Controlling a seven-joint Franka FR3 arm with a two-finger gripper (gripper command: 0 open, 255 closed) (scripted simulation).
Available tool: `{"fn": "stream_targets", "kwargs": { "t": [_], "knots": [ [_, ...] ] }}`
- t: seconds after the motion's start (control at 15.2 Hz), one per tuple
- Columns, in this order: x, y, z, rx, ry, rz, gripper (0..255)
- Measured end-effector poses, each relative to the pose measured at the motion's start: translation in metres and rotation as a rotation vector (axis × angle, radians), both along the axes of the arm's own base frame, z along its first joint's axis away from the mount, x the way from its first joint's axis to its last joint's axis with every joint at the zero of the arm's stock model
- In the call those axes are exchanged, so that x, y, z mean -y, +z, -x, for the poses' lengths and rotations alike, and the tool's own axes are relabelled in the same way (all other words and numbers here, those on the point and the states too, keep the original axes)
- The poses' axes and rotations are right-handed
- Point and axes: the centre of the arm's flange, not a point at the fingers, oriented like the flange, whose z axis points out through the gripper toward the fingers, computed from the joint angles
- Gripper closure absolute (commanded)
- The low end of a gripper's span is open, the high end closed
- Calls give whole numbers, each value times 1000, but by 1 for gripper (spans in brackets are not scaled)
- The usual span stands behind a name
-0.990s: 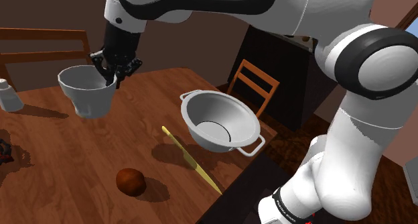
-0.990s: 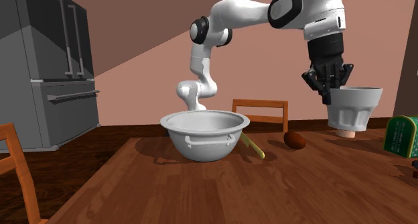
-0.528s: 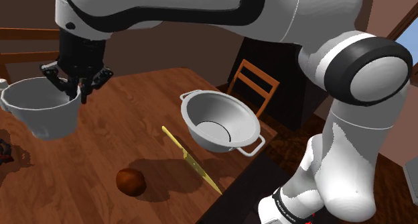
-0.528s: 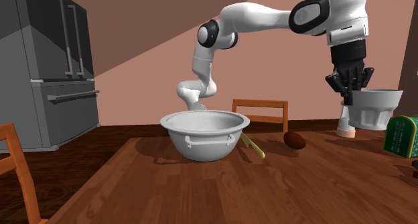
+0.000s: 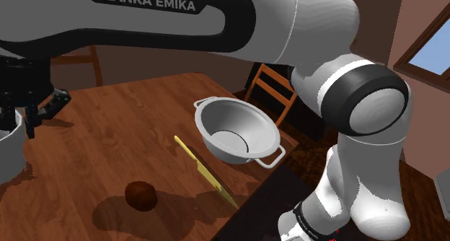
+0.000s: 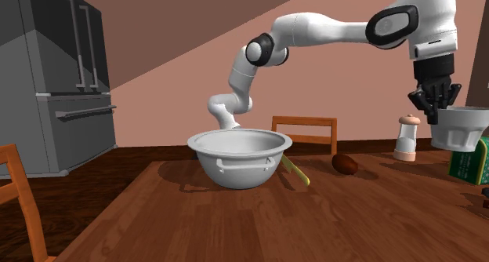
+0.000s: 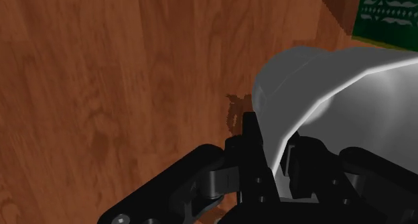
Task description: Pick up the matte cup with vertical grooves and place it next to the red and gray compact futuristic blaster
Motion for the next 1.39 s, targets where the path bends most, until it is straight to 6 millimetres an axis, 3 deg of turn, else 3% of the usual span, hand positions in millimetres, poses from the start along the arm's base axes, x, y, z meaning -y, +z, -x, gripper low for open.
{"fn": "stream_targets", "kwargs": {
  "t": [0.4, 1.39],
  "knots": [
    [-70, -9, 23, -1, 1, 0, 255],
    [-76, -83, 25, 0, -1, 1, 255]
  ]
}}
